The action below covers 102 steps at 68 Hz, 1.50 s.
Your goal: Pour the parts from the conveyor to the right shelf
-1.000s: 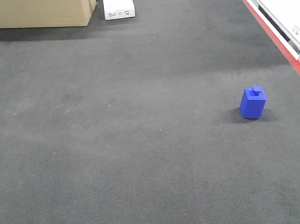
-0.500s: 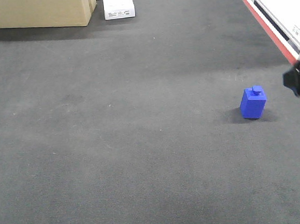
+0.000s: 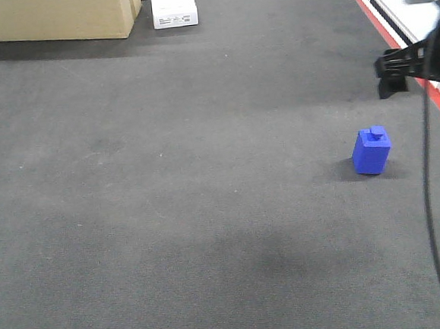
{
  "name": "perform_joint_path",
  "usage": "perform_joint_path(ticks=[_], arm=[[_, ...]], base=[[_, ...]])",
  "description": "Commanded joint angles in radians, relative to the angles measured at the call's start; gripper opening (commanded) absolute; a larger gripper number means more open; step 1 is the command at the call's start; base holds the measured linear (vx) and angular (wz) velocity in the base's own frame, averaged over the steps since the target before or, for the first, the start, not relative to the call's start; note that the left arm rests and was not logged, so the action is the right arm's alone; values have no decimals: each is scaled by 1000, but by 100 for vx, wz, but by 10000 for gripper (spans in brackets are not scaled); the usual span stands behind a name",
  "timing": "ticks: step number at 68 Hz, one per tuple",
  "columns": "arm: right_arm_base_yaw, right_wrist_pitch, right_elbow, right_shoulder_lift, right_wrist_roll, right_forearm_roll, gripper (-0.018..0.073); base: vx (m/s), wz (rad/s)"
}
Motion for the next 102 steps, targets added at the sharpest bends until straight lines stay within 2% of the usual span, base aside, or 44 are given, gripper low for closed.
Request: perform_joint_path(ticks=[1, 38, 62, 70, 78, 93, 102], arm=[[0, 36, -95, 44, -5, -21, 636], [-2, 135, -351, 409, -10, -37, 619], [-2, 97, -363, 494, -10, -35, 574], [-2, 75, -363, 504, 0, -33, 508], [-2, 67, -363, 504, 0, -32, 388], [-2, 51, -369, 504, -9, -33, -17], [-2, 55, -383, 490, -24, -32, -11]], base=[[0, 0], [0, 0], [0, 0], [0, 0], [0, 0], [0, 0], [0, 0]])
